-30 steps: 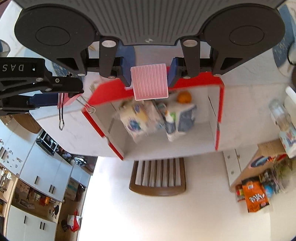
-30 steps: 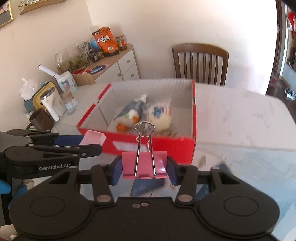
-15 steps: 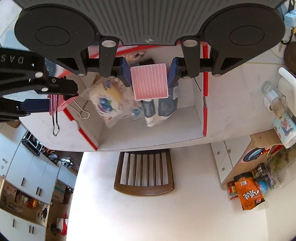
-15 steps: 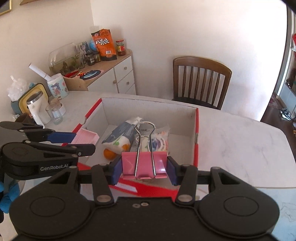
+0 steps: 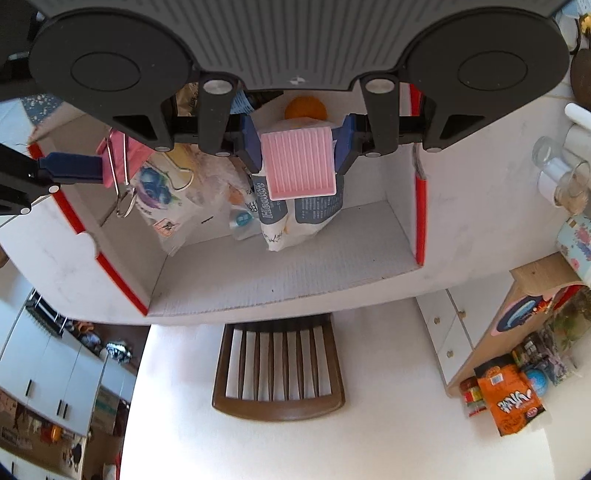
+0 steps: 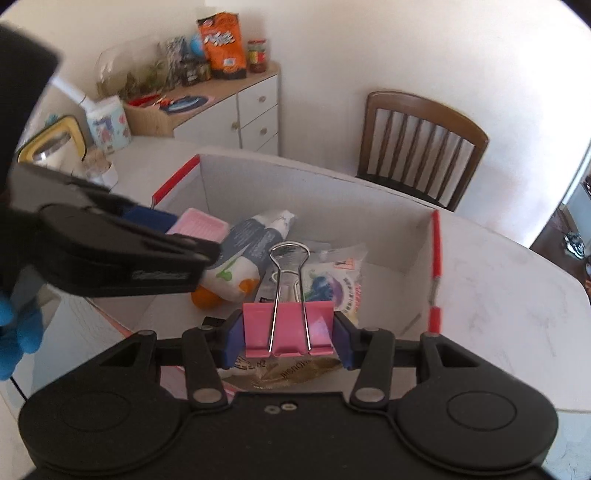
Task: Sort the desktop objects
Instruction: 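Carry the pink sponge and pink clip with both tools over the red box, then open the left tool to drop the sponge while the right tool releases the clip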
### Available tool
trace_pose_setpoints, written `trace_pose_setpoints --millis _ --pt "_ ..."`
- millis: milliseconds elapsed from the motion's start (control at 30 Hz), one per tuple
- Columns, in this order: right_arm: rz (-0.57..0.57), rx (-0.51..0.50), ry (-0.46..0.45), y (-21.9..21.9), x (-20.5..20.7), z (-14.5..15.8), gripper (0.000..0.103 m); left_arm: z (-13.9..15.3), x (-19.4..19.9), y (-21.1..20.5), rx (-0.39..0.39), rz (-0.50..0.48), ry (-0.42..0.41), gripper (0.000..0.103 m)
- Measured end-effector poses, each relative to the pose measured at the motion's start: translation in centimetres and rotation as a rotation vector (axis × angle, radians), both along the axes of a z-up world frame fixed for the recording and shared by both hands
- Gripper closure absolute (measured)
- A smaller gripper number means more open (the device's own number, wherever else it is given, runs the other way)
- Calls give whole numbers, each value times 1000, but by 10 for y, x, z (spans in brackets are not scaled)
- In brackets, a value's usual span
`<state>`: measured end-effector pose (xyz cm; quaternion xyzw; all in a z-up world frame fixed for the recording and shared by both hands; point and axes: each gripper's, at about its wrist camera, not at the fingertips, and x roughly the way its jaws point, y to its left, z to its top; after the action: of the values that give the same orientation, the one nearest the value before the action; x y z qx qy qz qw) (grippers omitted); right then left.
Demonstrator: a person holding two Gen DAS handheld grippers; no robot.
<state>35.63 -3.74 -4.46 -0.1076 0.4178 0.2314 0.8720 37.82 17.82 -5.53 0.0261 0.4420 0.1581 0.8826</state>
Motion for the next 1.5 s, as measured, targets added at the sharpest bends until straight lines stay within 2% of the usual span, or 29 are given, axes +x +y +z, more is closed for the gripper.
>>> trace_pose_setpoints --millis 567,900,1200,1300,1433,1500 --pt "-12 -49 39 2 24 -32 54 -40 25 8 -27 2 89 61" --pt "-18 -33 39 -4 22 -34 54 -40 19 7 -27 26 81 61" --pt "-9 -26 1 -10 11 -26 45 -34 4 8 -57 76 48 60" --pt "-9 -18 -1 -14 7 -23 44 -30 -1 7 -65 80 36 54" --pt "-14 -5 -1 -21 1 -19 39 -24 -9 3 -73 73 17 52" --pt "-9 9 -6 -25 -3 -16 36 -21 -12 0 -75 68 7 42"
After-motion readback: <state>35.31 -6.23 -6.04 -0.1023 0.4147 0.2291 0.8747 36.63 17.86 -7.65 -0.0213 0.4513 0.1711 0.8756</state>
